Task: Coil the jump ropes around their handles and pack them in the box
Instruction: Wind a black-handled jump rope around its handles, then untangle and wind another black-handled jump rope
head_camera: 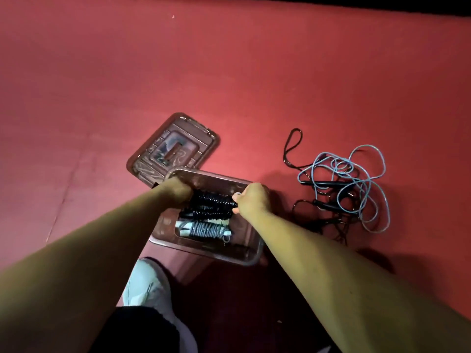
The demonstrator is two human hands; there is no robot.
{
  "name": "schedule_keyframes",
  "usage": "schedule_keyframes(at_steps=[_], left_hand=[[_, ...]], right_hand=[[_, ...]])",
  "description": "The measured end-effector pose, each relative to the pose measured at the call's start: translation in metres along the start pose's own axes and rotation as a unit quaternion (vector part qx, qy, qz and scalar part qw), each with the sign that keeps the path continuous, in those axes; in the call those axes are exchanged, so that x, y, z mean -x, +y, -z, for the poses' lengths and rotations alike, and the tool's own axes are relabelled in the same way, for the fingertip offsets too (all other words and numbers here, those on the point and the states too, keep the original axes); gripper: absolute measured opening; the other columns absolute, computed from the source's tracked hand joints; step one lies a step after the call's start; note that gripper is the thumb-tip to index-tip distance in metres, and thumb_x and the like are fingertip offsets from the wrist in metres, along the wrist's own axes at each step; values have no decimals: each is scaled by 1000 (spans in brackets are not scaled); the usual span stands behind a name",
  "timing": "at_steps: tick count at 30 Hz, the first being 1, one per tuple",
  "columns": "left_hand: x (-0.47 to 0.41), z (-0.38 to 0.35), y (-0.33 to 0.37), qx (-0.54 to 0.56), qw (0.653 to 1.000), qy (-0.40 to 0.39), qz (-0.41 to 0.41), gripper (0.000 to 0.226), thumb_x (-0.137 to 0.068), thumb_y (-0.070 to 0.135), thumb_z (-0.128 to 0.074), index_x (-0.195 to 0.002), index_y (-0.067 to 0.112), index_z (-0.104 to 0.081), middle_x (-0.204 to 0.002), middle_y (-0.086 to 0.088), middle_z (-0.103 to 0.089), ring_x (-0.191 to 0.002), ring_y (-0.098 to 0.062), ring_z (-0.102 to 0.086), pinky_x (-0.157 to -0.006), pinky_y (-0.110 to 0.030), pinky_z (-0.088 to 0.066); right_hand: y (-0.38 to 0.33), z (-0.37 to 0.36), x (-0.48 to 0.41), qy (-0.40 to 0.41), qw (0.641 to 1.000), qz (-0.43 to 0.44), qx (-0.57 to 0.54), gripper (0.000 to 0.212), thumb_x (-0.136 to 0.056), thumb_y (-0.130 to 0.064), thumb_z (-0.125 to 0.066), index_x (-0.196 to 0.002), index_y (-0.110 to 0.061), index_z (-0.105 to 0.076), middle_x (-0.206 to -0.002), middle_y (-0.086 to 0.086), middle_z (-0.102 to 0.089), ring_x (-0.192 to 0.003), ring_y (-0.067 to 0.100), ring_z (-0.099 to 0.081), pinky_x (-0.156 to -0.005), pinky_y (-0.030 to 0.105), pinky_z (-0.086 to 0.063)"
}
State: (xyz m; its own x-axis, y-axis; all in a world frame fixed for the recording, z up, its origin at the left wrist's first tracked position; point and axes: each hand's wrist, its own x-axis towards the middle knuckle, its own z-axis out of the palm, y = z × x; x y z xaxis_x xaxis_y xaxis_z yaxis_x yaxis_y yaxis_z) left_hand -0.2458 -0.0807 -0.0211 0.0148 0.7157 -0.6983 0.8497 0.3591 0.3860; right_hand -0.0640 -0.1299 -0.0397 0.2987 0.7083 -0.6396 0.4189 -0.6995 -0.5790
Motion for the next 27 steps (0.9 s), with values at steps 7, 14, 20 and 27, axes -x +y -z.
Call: schedule_keyframes(at_steps=[7,14,20,27], left_hand=[[8,3,4,-291,954,-68,-4,25,-87,20,-66,-108,8,-72,-106,-12,-71,-95,-25,-67,-79,-30,-51],[28,16,89,-232,962,64,-126,26,-94,18,-49,-102,4,-69,-101,-15,-71,-91,-29,-65,-78,-33,-52],[63,-55,181,-128,951,-20,-279,18,-87,7,-52,-94,11,-68,-89,-9,-74,-80,-23,-66,-65,-26,-49],[27,-164,207,-252,909,-118,-309,35,-93,19,-58,-126,9,-59,-119,-19,-67,-113,-35,-59,-91,-33,-41]], right_hand=[[18,-6,11,-66,991,50,108,47,-88,-23,-70,-54,-14,-40,-55,2,-43,-54,21,-44,-51,25,-35],[7,110,-12,-35,996,77,-13,17,-85,-7,-60,-69,-3,-65,-78,22,-68,-73,32,-69,-77,46,-60],[115,204,-21,23,972,-4,233,29,-74,-28,-82,-88,-10,-64,-87,14,-59,-87,27,-61,-68,30,-40],[188,187,-39,0,957,-32,289,75,-51,-49,-90,-109,-13,-60,-121,13,-59,-106,33,-61,-89,39,-52]])
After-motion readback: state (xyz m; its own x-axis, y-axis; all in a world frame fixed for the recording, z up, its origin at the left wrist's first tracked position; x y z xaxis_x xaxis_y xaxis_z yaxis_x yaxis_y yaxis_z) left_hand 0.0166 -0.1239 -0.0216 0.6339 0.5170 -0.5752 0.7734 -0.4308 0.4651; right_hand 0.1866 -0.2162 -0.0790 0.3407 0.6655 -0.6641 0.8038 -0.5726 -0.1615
